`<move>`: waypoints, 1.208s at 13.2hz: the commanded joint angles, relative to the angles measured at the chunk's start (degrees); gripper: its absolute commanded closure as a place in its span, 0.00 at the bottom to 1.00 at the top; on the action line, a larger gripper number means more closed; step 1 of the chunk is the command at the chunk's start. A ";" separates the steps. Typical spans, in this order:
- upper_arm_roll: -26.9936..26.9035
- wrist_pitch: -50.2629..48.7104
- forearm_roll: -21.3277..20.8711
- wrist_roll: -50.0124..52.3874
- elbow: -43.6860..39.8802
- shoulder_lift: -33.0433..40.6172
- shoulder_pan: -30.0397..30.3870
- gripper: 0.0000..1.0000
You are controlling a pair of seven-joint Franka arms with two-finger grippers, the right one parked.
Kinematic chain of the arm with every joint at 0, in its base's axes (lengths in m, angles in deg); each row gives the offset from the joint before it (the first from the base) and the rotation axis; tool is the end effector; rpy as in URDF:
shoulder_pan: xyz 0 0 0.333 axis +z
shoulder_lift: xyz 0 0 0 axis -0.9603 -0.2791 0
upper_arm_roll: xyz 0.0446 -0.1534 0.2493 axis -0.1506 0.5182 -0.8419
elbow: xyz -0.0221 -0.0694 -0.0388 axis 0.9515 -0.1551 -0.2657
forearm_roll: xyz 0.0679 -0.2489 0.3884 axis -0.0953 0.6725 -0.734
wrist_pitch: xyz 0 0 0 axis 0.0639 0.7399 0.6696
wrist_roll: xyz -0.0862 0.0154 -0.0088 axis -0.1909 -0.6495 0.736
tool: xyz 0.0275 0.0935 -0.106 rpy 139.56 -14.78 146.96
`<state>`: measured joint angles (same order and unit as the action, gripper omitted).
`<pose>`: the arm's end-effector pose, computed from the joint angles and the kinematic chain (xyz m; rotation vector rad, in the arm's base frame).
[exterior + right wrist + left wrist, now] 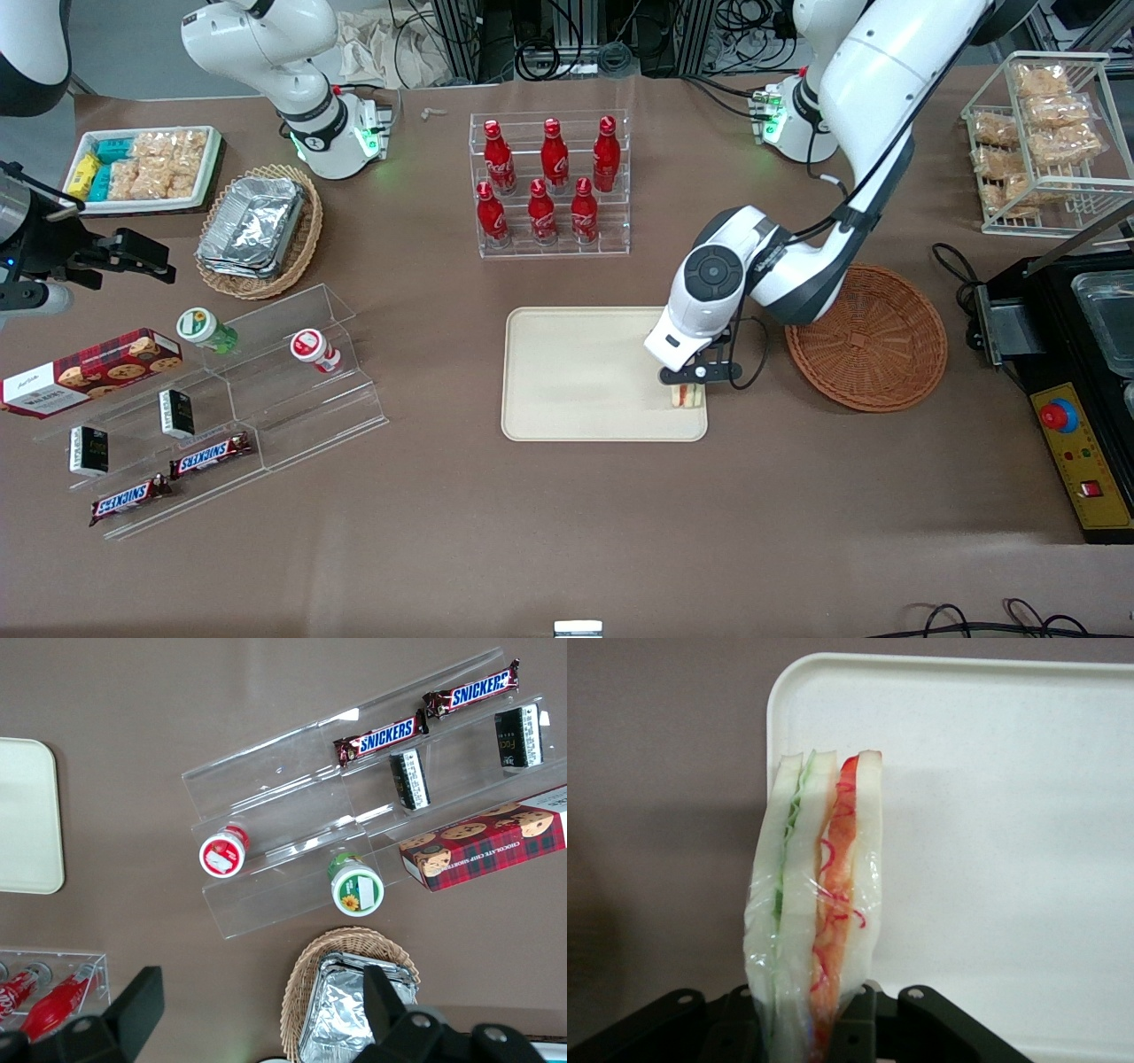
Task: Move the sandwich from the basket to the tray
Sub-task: 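Lower the sandwich onto the cream tray and open the left gripper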
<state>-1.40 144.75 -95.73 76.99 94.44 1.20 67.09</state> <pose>0.5636 -0.3734 0.1457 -3.0914 -0.0542 0.0825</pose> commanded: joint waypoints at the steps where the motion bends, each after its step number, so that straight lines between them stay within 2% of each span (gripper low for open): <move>1: 0.12 0.34 -2.57 1.77 -1.90 -1.85 -0.33 0.97; 4: 0.12 2.01 -5.82 2.65 -1.82 -3.96 -0.33 0.89; 5: 0.12 2.10 -6.18 2.65 -1.99 -4.49 -0.33 0.84; 6: 0.12 2.19 -6.27 2.65 -1.99 -4.58 -0.41 0.73; 7: 0.12 2.63 -6.27 2.65 -1.99 -4.58 -0.33 0.57; 8: 0.12 2.81 -6.27 2.65 -1.99 -4.58 -0.33 0.48; 9: 0.12 2.98 -6.27 2.48 -2.08 -4.58 -0.33 0.00; 13: 0.12 2.90 -4.43 2.39 -2.26 -2.22 0.90 0.00; 15: 0.21 0.28 0.57 1.86 -2.17 2.25 1.52 0.00; 16: 0.12 -3.22 1.02 1.42 -2.25 5.06 1.61 0.00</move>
<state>-1.42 146.22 -96.86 78.40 91.33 0.05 68.33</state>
